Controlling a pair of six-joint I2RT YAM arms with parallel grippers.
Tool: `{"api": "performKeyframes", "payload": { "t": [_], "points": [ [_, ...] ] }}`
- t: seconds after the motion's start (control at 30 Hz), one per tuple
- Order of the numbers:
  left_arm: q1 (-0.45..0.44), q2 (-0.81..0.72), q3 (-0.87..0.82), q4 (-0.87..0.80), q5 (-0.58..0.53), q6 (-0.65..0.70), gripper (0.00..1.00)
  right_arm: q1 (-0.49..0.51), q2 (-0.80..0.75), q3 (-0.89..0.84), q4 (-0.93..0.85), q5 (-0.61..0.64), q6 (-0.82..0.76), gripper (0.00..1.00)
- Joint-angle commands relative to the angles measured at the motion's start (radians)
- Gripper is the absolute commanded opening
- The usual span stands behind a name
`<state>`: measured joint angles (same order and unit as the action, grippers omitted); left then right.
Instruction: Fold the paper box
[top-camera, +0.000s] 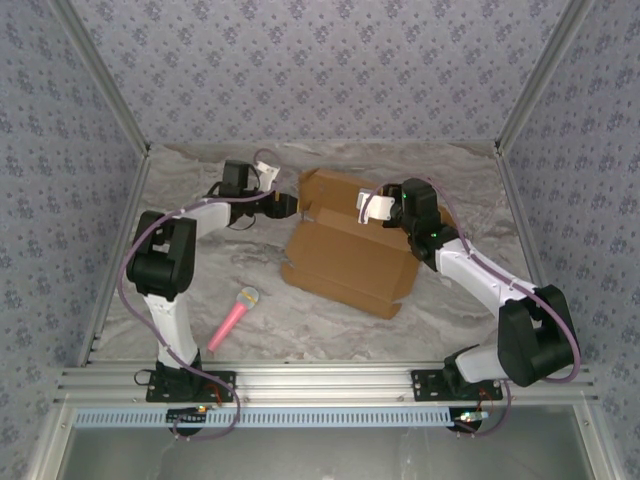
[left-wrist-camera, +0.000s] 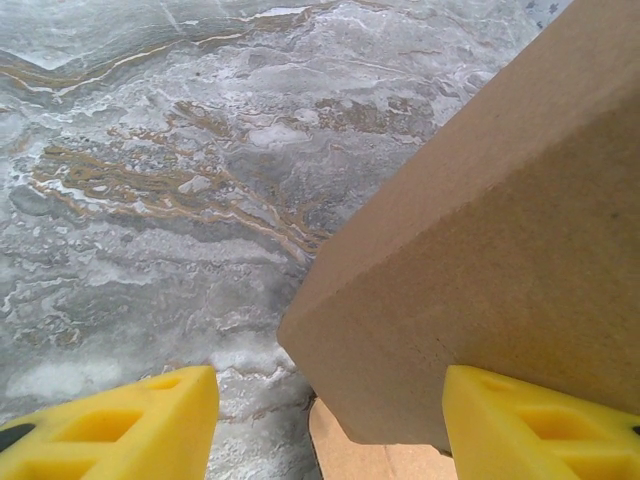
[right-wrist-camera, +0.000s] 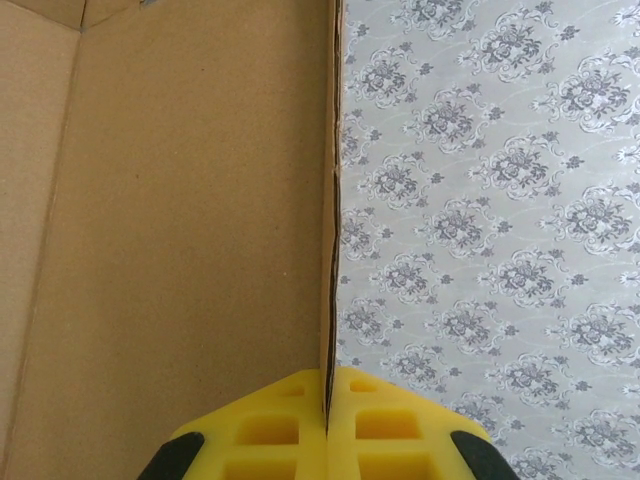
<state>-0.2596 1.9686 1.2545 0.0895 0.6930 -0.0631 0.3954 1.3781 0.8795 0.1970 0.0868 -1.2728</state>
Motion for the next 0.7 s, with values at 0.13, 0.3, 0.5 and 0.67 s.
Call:
{"api": "performKeyframes", "payload": {
  "t": [0.13, 0.3, 0.5, 0.67],
  "points": [
    [0.056, -0.085, -0.005, -0.019, -0.047, -0.009, 0.6, -0.007, -0.01, 0.002, -0.033, 0.006, -0.017, 0.0],
    [0.08, -0.06, 0.052, -0.088, -0.115, -0.031, 0.6, -0.006, -0.007, 0.004, -0.033, 0.005, -0.016, 0.0],
    [0.081, 0.015, 0.178, -0.209, -0.145, -0.023, 0.6, -0.006, -0.004, 0.008, -0.036, 0.005, -0.015, 0.0],
    [0.067, 0.079, 0.271, -0.306, -0.078, 0.02, 0.6, -0.006, 0.004, 0.009, -0.032, 0.024, -0.033, 0.0]
  ]
}}
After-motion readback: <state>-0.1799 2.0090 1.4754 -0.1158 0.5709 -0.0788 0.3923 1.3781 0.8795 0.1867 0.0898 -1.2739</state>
